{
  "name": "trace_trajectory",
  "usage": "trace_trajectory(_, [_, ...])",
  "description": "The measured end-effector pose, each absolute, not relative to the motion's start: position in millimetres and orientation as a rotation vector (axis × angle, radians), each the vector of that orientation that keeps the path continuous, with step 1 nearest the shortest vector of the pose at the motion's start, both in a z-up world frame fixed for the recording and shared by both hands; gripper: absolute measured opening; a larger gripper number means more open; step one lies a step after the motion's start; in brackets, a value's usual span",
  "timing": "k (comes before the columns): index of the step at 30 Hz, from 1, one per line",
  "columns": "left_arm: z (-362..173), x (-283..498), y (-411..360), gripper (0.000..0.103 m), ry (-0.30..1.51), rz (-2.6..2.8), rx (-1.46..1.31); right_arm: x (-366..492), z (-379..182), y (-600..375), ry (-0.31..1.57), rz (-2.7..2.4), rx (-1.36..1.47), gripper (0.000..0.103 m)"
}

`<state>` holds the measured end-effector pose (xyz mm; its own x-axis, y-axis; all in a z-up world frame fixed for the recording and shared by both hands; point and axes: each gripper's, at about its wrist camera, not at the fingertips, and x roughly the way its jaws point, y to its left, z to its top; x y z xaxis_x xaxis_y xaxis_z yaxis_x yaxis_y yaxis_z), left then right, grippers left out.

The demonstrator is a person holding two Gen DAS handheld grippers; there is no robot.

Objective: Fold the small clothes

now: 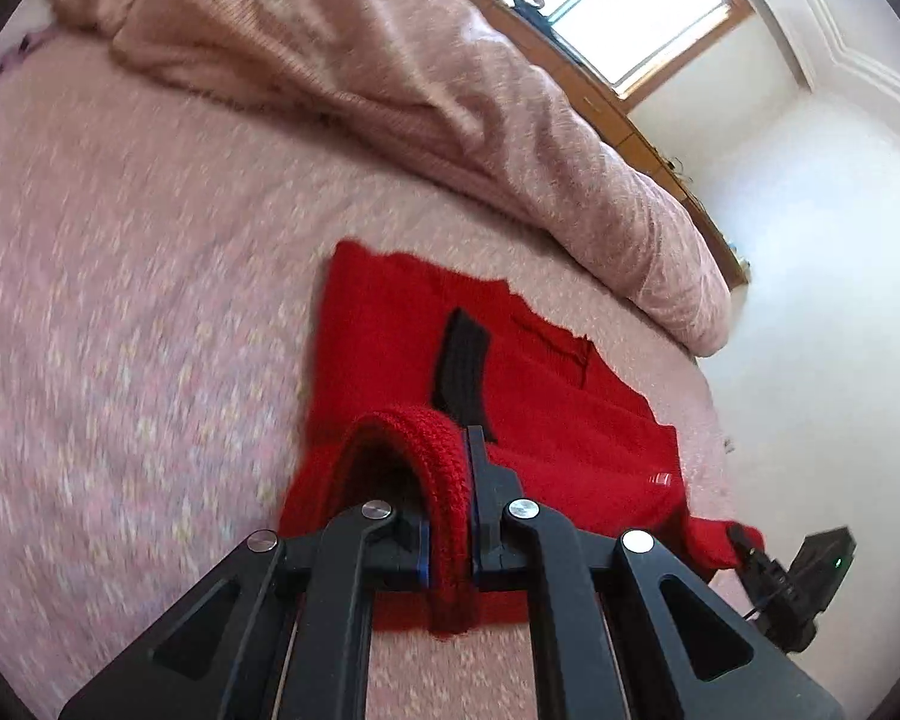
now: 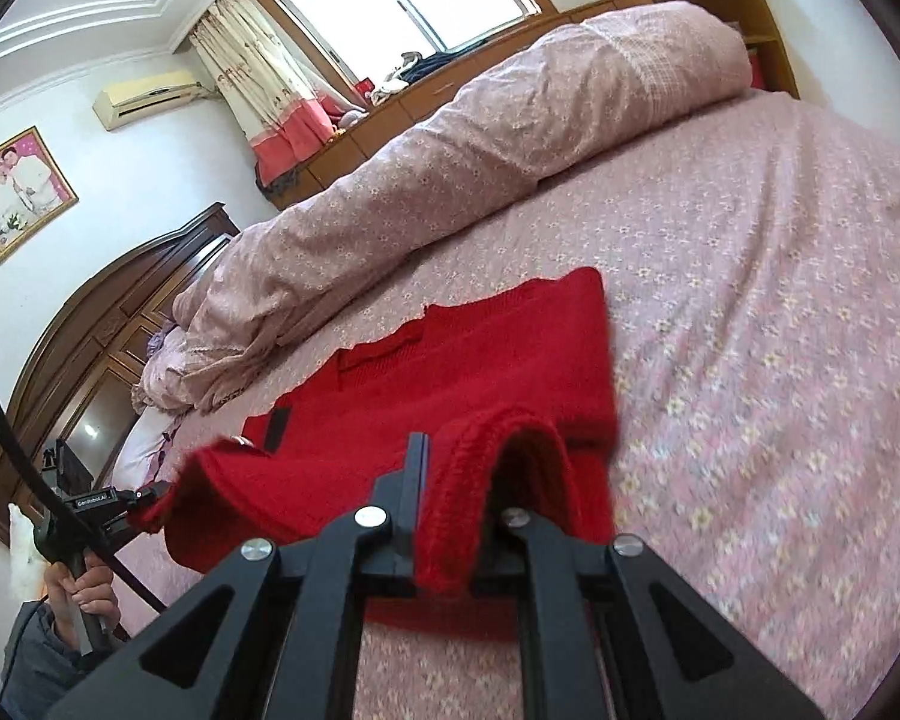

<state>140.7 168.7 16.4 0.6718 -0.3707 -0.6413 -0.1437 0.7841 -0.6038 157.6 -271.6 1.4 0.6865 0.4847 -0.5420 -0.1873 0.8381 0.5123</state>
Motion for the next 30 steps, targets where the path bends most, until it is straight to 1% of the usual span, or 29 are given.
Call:
trace_trajectory(6, [33,165,163,0.002,0.795,-0.167,-0.630,182,14,-254,0.693,0.406,0.358,0.008])
trace_trajectory(17, [27,225,182,0.002,0.745,-0.173,-0.721,237,25,-258,0.619,0.392,0.422,0.008])
trace_trajectory(23, [19,250,183,0.002,0.767,-0.150,-0.668,272,16,-256,0.630,0.371,0.464,0.008])
trace_trajectory(30, [9,269,178,0.002,0.782,-0.153,-0.622,287,-3,-256,0.673,0.340,0.459,0.008])
